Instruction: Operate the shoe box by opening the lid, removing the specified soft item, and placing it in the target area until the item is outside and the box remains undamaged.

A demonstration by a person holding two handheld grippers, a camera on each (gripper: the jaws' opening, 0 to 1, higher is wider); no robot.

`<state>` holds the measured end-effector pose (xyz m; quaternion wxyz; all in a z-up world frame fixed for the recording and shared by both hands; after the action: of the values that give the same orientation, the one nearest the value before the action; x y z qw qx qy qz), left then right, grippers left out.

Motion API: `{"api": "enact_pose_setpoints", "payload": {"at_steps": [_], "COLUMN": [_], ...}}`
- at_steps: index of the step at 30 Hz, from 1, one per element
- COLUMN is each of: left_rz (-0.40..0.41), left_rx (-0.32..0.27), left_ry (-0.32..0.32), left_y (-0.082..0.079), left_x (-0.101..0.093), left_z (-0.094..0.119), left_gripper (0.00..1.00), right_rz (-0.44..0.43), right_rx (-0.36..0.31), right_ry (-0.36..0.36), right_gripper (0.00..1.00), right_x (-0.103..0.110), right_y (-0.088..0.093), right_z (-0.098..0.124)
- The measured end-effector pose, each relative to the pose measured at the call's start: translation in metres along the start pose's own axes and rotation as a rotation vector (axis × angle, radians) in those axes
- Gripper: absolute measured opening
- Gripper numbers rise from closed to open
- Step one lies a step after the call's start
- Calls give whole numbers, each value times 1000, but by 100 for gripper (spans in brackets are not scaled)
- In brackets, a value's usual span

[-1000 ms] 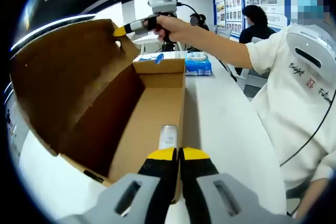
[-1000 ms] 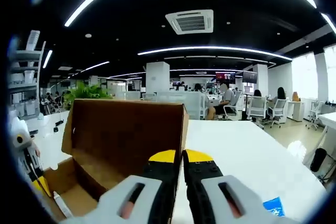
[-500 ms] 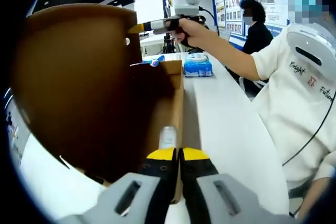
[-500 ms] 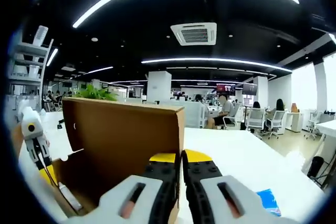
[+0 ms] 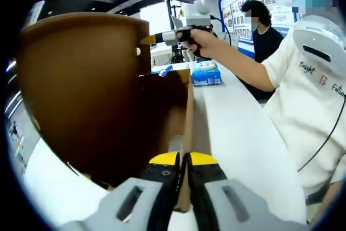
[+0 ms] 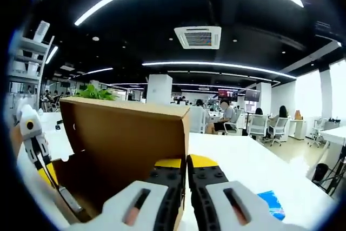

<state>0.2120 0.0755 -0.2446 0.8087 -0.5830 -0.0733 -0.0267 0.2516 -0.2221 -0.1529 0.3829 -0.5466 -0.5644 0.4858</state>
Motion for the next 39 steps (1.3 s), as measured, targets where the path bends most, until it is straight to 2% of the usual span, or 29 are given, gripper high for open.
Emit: {"api": "enact_pose_setpoints", "payload": {"at_steps": [14, 15, 16, 17, 19, 25, 29, 30, 32, 35, 39], "left_rz": [-11, -51, -56, -45, 1, 7, -47, -43, 17, 51, 117], "left_rx": [-63, -79, -99, -118, -173, -203, -223, -236, -264, -304, -403], "left_ry": [-81, -98, -107, -113, -143, -176, -166, -145, -153, -210, -240], "left_y": [0, 0, 1, 0, -2, -2, -2, -5, -9, -15, -28], "left_x": [0, 2, 2, 1, 2, 2, -4, -8, -13, -10, -9], "left_z": [5, 7, 8, 8, 10, 19, 21, 21, 21, 27, 39], "left_gripper": [13, 14, 14, 14, 15, 16, 17, 19, 21, 21, 20], "right_rz": [35, 35, 44, 72, 75, 60, 61, 64, 66, 57, 56], "right_rx": [-15, -18, -21, -26, -31, -42, -48, -49, -48, -49, -46], "right_ry": [29, 35, 41, 47, 45, 49, 57, 57, 57, 54, 48], "right_gripper": [1, 0, 0, 0, 0, 0, 0, 0, 1, 1, 1], "right_x": [3, 5, 6, 6, 7, 7, 8, 8, 8, 8, 8], "right_y": [0, 0, 0, 0, 1, 2, 2, 2, 2, 2, 2], "right_z": [9, 9, 9, 9, 9, 10, 11, 12, 12, 13, 13]}}
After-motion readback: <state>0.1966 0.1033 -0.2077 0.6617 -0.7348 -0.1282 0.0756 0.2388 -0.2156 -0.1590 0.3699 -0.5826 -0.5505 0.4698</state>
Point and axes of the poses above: the point that each gripper's makers call its tool centre point, and the gripper's own axes: z roughly backward along the fingers, x roughly to its left, y roughly out of its underside, the point moved 6 cm from there along z, roughly backward along the fingers, and after that the axes turned 13 degrees about -x, right-handed, at the moved point
